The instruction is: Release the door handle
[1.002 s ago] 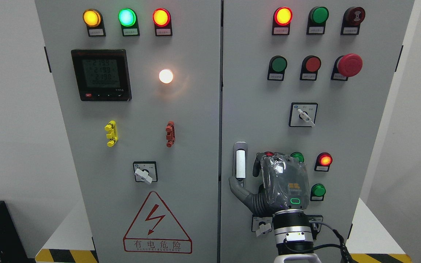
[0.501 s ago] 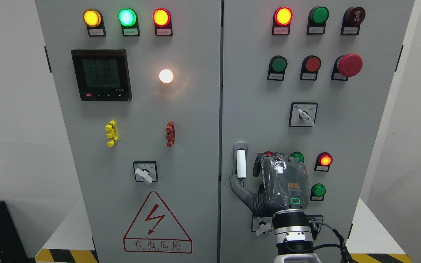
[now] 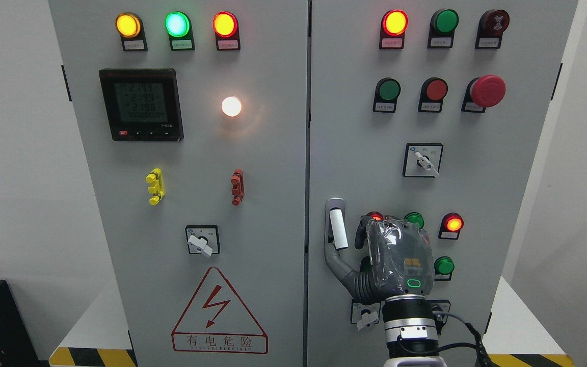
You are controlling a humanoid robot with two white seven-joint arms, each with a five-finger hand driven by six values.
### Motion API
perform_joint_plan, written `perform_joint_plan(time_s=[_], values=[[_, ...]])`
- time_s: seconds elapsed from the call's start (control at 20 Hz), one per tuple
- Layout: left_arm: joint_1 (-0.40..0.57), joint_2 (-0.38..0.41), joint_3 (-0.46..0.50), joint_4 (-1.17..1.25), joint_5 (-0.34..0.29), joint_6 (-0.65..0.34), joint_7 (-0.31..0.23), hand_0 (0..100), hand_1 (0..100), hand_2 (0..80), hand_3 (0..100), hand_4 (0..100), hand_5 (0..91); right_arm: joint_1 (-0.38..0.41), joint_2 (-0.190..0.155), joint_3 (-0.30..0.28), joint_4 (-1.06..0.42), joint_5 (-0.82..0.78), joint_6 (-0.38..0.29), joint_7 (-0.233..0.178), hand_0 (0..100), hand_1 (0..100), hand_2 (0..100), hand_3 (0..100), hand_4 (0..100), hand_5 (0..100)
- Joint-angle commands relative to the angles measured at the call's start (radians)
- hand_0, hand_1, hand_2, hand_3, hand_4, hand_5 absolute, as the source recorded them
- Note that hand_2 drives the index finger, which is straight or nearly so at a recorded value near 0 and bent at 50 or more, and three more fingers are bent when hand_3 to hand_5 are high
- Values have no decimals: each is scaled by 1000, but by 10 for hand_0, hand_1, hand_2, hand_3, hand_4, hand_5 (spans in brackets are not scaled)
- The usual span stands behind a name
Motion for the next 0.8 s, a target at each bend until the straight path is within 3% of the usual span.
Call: perform_joint_plan(time_s=[0.0,0.75], values=[[0,0,0,0,0,1,-1,0,0,42,105,3,0,6,0,-4,-6,-2,-2,1,300,446,730,1000,777,724],[0,1,0,0,0,1,-1,0,0,42,107,3,0,15,1,-12,-7,-2,-2,-4,348,459,727,1000,780,725]])
